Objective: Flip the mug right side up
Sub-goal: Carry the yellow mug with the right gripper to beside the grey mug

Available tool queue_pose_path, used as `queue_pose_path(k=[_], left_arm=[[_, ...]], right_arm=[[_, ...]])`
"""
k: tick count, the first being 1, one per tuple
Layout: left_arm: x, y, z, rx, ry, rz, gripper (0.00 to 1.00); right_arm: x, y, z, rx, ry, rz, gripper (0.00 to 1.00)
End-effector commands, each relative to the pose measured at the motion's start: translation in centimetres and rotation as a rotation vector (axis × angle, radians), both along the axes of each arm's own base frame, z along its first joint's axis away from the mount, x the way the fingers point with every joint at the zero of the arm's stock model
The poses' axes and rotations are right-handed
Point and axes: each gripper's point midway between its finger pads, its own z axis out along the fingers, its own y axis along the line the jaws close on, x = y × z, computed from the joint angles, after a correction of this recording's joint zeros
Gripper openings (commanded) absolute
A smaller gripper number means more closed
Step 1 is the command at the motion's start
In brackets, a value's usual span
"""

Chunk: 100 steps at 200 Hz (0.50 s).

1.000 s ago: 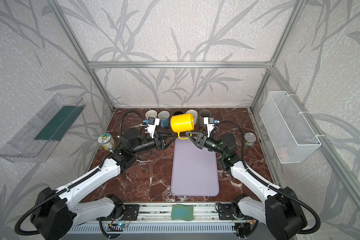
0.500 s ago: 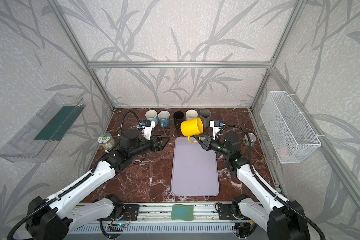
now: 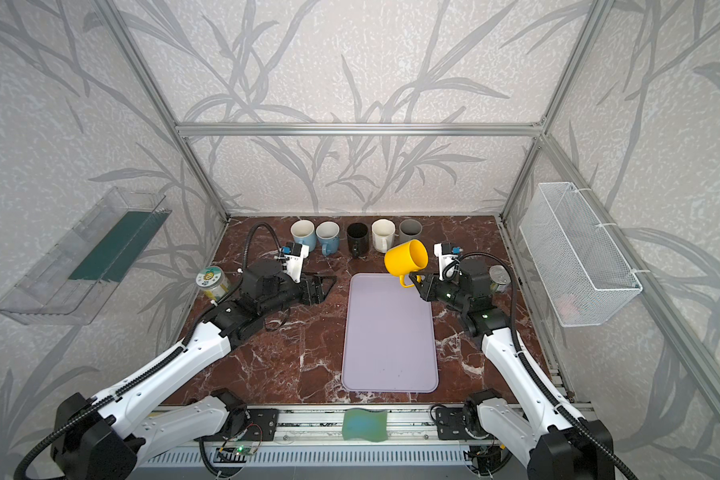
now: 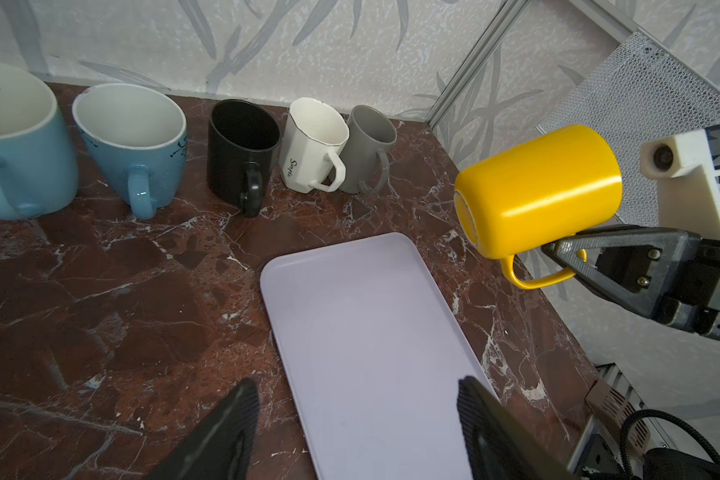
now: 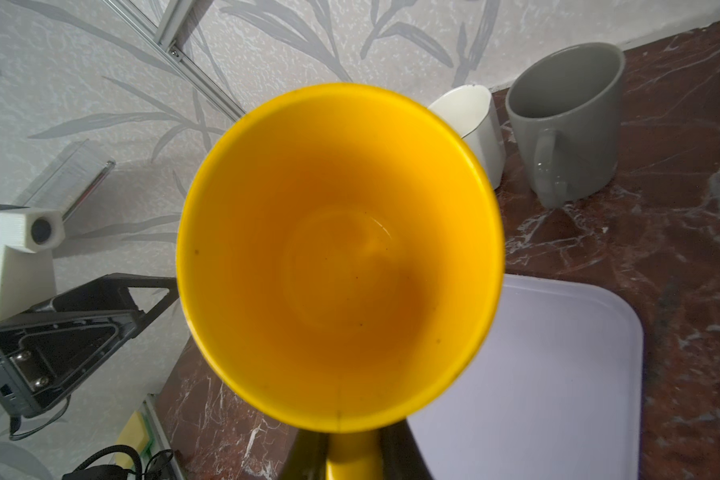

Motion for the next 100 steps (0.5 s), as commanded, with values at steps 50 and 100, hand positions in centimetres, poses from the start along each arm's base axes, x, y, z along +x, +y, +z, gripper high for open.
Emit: queue_pose_path(k=[50,100], left_arm=[[-0.5,0.6,-0.5,0.018,-0.001,0.007,0.78],[-0.8,0.5,-1.0,0.016,0.016,0.002,0.78]], right_arm=[[1.7,-2.2,3.9,-0.134,-0.149,-0.061,0.00],[3.3,-3.6,4.1,-0.164,-0.145,-0.095,0.00]])
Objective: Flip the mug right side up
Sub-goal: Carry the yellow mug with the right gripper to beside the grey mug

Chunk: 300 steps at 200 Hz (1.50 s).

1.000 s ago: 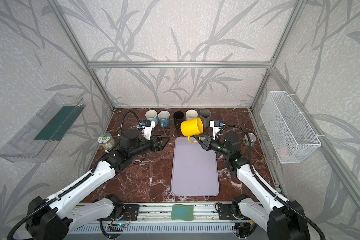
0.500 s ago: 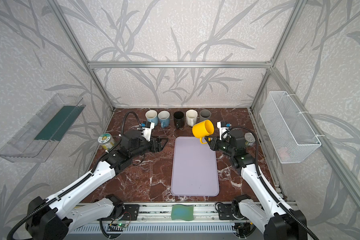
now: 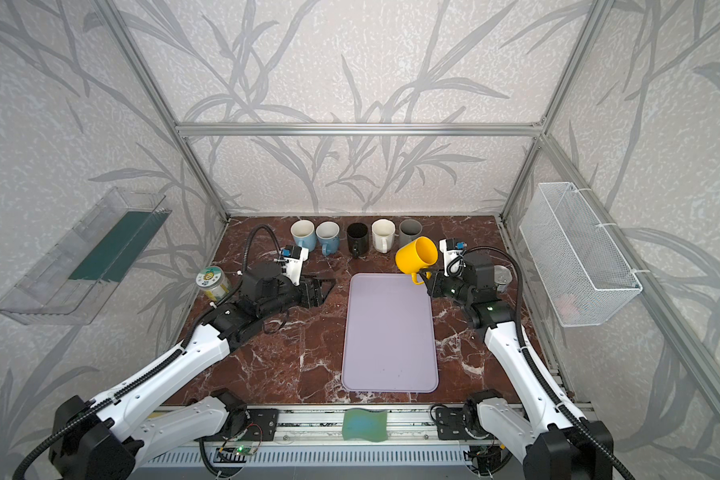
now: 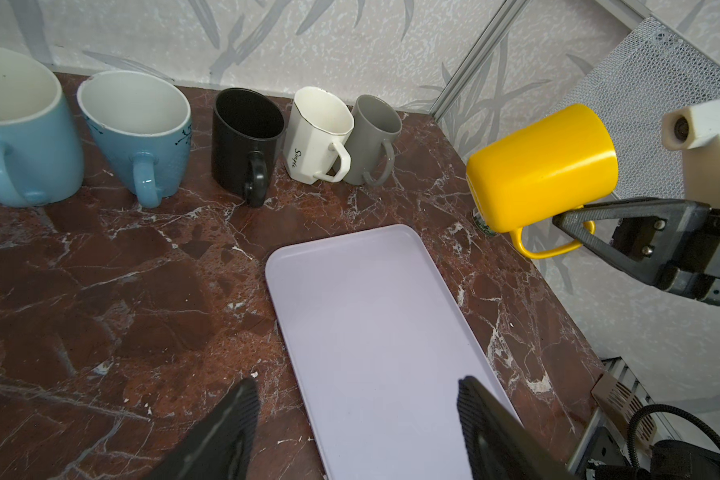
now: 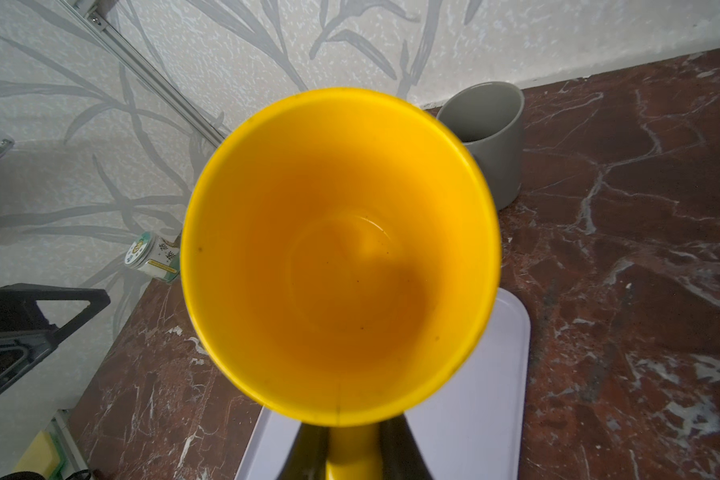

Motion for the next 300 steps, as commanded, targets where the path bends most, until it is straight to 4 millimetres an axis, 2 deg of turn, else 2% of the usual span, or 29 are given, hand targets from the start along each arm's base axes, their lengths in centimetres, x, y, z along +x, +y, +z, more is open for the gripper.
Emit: queue_pose_path(k=[1,95,199,300], left_arm=[[-0.4,0.2,-0.3,0.004,0.004,-0.001,0.77],[-1.0,0.3,-0.7,0.018,0.022,-0.009,0.78],[-1.7,0.3,-1.5,0.035,0.055,-0.027,0.78],[-2.6,1.4,-1.7,0.078,0.056,-0.014,0.78]], right_arm=[[1.6,-0.5,4.1,-0.015,-0.138,-0.004,0.00],[5.3,-3.9,3.9,-0.102,-0.136,-0.116,0.00],[8.6,-6.4,1.8,-0.229,-0.102,-0.224,0.00],[12.5,-8.8,-0.7,-0.342,-0.068,-0.335,0.00]])
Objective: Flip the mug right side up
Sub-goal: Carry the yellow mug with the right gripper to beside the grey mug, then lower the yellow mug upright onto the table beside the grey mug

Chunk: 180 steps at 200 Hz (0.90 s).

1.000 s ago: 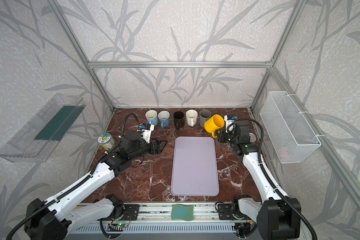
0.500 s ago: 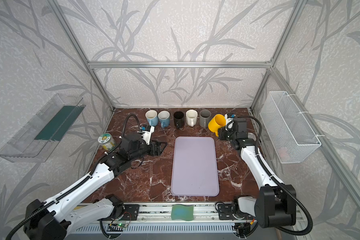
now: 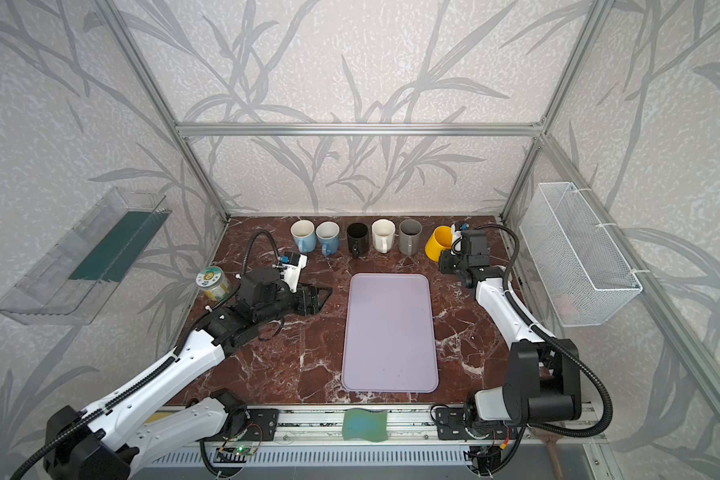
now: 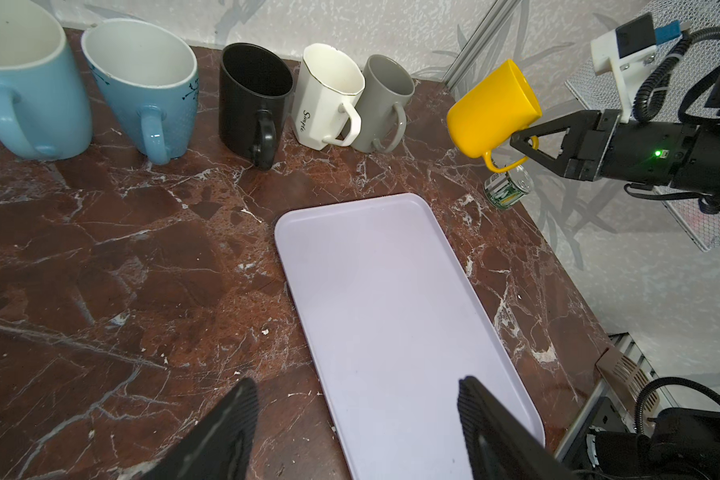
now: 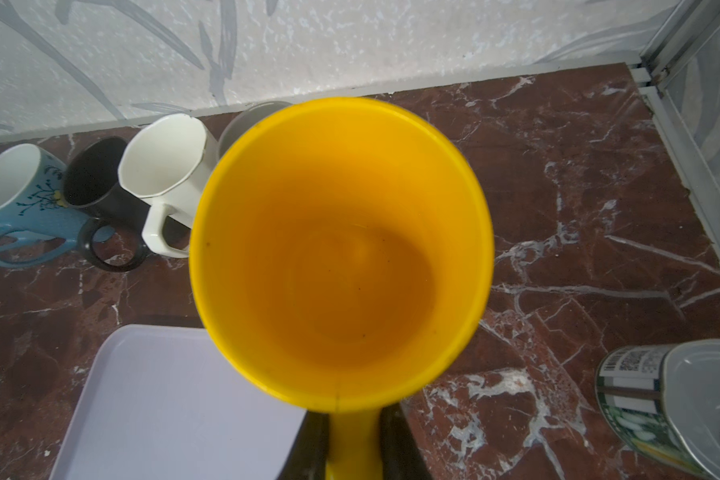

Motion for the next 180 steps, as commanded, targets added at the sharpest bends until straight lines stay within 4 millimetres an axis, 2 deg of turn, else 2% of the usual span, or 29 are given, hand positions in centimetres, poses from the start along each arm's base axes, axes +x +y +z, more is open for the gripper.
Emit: queue_pose_path(k=[1,43,109,136,138,142,180], left_arm=[[-0.6,0.5,-0.5,0.034,-0.003,-0.002,0.78],[-0.9,0.8,-0.8,0.044,0.006,0.006,0.78],[-1.4,1.3,-0.5,0.040,0.008,0.017,0.78],[-1.7,1.2,-0.3,0.028,0.011,0.015,0.78],[-1.7,1.3,-0.3,0.027,0.011,0.015,0.78],[-1.8,1.3,-0.4,0.028,0.013,0.016,0.78],[-2.2,0.7,-0.3,0.001,0.020,0.002,0.78]], right_arm=[[3.1,-0.9,4.7,-0.041,-0.171,-0.035,0.00],[4.8,-1.6,3.6,-0.072,-0.161,-0.072,0.00],[7.6,-2.2,0.7,-0.106,-0.120,-0.104,0.00],[8.5,-2.2,0.5,-0.110,-0.122,-0.106,0.00],[8.7,-2.2,-0.4,-0.111,-0.103,-0.105,0.00],[8.9,-2.3,-0.8,-0.113,-0.096,-0.106,0.00],[9.9,-2.3,-2.1,-0.112,-0.075,-0.111,0.00]])
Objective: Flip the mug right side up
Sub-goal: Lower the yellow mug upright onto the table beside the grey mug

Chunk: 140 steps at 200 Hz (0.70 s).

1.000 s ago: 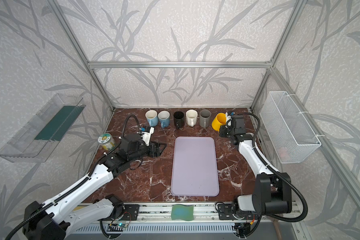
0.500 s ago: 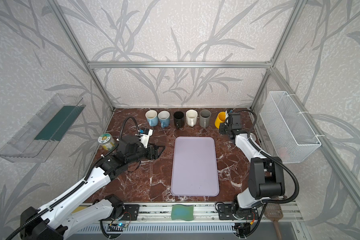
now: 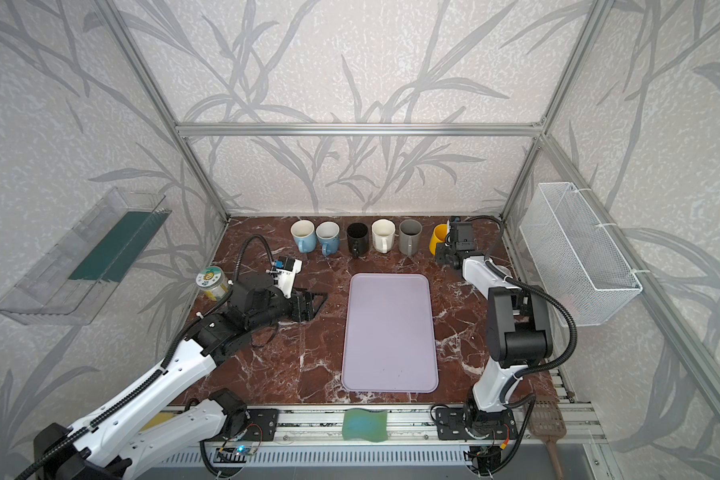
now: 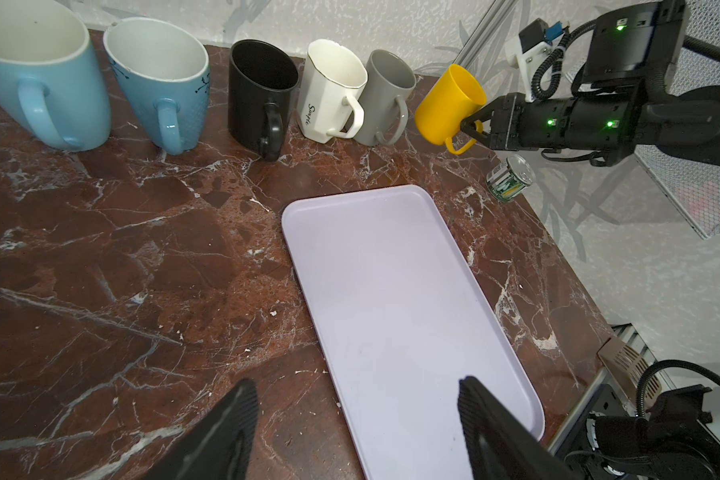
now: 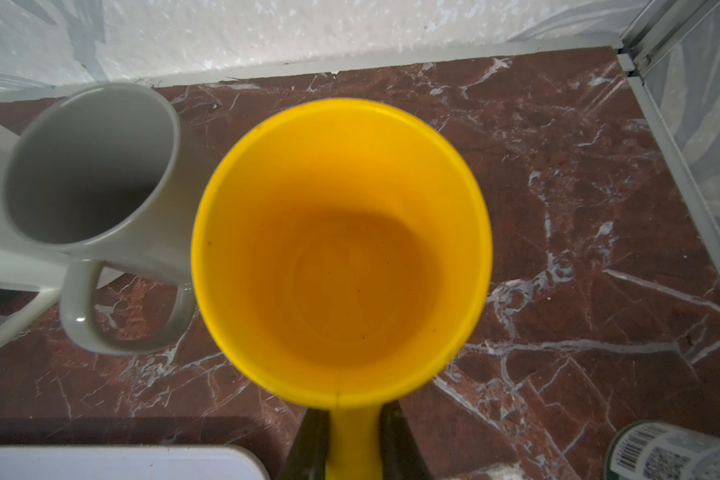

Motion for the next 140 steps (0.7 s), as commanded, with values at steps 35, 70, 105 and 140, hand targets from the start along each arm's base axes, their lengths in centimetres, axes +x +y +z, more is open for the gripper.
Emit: queue_pose_path(k=[35,70,105,140], left_arm=[[-0.9,-0.2,-1.2,0.007,0.030,0.000,0.78],[-0.9,-0.5,-1.2,0.004,0.028,-0.002,0.78],[-0.9,-0.6,-1.1,0.009,0.024,-0.005,0.78],[-1.0,-0.5,-1.2,0.017,0.021,-0.001,0.78]], right_arm=[[3.8,-0.5,3.3,-0.018,-0.140,-0.022,0.00],[4.2,-0.5,2.9,-0.026,-0.136,-0.019,0.00],[4.4,-0.6,2.5,-0.029,-0.131,-0.025,0.00],[4.6,-0.7,2.0,-0.033,-0.121,-0.034,0.00]])
